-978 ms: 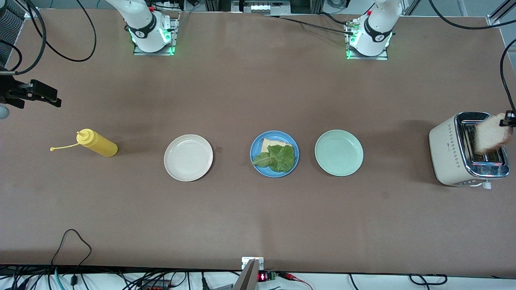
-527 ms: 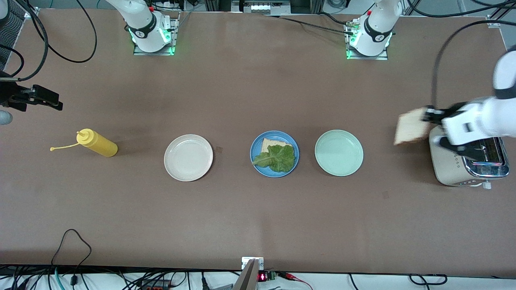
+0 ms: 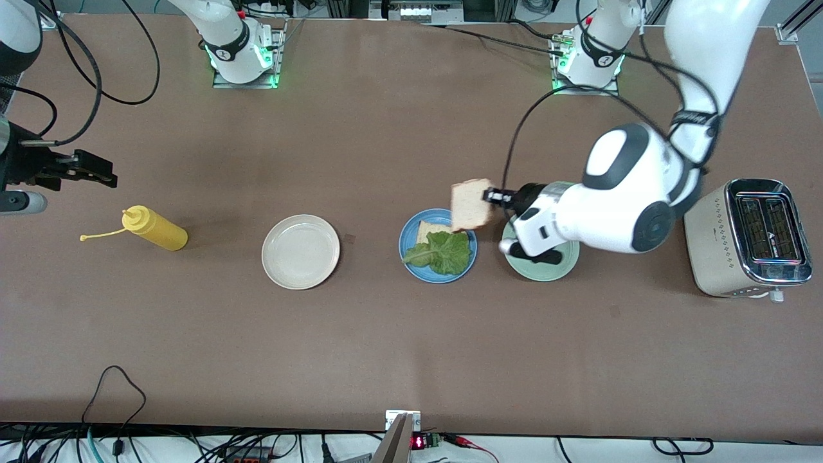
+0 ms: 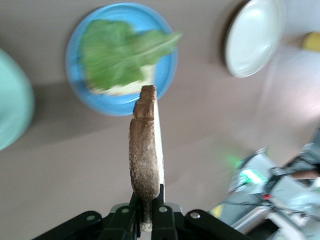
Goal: Make sandwich in blue plate with both arms
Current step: 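Lift the bread slice and carry it over the blue plate, then lay the bread on the lettuce and open the left gripper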
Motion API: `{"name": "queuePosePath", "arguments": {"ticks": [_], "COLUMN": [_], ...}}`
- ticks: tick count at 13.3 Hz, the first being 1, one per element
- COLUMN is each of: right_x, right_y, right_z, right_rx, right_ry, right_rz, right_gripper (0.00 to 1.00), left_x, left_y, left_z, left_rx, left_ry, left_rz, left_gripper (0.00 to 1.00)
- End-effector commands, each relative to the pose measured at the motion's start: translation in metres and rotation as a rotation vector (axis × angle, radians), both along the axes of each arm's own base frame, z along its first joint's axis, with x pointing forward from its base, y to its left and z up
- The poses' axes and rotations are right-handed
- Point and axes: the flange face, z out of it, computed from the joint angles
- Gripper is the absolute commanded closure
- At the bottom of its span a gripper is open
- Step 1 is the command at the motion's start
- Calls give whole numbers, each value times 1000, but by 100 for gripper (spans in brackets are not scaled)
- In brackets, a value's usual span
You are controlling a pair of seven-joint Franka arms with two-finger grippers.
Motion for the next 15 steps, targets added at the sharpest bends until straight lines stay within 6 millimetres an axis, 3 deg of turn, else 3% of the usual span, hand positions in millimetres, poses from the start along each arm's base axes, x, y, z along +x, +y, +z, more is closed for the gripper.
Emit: {"name": "queuePosePath", "arguments": {"ticks": [1, 4, 6, 8, 9, 10, 13, 15], "right_x": [1, 2, 2, 2, 2, 2, 2, 3], "right_y": [7, 8, 7, 7, 7, 7, 7, 7], "right_z": [-2, -4, -5, -5, -4, -4, -4, -4], "right_rx": [17, 18, 18, 18, 18, 18, 18, 18], "right_ry": [-4, -4, -2, -2, -4, -4, -10, -11], "right_rz": [-3, -2, -4, -4, -3, -3, -3, -2], "right_gripper": [0, 0, 0, 0, 0, 0, 0, 0], "left_x": [7, -1, -9, -11, -13, -14, -4, 2], "left_y": [-26, -24, -23, -3, -1, 6, 33, 53], "left_z": [-34, -104, -124, -144, -148, -154, -151, -137], "left_rx": [-87, -194, -254, -264, -264, -256, -254, -251], "left_ry": [-47, -152, -172, -188, -183, -174, -167, -164], "left_rz": [20, -1, 3, -9, -13, -10, 9, 0], "left_gripper": [100, 100, 100, 95, 82, 4, 0, 0]}}
